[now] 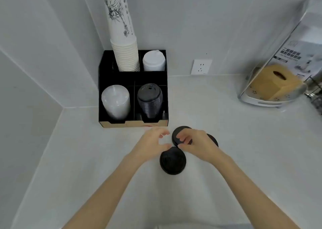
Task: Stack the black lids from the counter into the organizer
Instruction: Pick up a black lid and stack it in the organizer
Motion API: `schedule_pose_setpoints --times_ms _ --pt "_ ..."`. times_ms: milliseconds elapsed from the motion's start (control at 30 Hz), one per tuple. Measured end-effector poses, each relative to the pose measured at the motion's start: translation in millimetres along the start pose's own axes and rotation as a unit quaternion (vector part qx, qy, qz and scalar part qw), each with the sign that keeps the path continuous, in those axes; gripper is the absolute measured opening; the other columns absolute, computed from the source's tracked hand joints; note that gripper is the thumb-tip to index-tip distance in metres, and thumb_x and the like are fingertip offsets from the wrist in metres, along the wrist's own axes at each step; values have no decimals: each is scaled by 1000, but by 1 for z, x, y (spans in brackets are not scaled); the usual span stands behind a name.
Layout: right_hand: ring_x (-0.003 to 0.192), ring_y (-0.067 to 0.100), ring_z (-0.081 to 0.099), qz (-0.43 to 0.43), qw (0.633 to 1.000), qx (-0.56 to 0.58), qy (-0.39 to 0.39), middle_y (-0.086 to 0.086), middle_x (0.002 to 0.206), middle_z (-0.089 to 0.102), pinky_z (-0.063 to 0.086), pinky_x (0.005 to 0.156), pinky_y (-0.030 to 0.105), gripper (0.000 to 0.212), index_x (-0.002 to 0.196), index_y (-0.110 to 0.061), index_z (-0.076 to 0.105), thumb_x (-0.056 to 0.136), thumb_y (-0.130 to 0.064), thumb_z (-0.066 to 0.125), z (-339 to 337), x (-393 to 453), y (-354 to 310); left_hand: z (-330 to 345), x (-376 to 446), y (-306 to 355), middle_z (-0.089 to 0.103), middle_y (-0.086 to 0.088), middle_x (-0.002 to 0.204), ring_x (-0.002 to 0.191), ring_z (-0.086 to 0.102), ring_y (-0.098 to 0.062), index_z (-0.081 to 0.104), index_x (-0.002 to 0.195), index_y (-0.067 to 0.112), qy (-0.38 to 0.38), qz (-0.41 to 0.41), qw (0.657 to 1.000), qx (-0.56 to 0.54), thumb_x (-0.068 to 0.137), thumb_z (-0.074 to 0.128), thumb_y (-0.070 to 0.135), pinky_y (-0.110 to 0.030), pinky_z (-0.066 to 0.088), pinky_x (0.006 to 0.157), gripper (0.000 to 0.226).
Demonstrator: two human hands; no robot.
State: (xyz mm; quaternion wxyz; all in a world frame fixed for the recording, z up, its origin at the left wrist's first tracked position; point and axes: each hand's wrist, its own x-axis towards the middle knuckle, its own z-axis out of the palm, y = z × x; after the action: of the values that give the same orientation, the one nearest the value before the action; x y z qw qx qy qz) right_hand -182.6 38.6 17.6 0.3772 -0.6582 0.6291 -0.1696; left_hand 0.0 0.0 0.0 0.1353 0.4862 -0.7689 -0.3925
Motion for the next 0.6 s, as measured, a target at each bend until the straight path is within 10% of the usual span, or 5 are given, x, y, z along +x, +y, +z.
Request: schedule_pose_setpoints --times_ms 600 --pt "110 12 42 73 995 39 57 0 120 52 30 91 17 68 122 -20 47 62 -25 77 73 -34 56 76 -26 -33 36 -9 137 127 31 -22 30 134 11 -19 -28 999 -6 63 75 21 -20 24 104 84"
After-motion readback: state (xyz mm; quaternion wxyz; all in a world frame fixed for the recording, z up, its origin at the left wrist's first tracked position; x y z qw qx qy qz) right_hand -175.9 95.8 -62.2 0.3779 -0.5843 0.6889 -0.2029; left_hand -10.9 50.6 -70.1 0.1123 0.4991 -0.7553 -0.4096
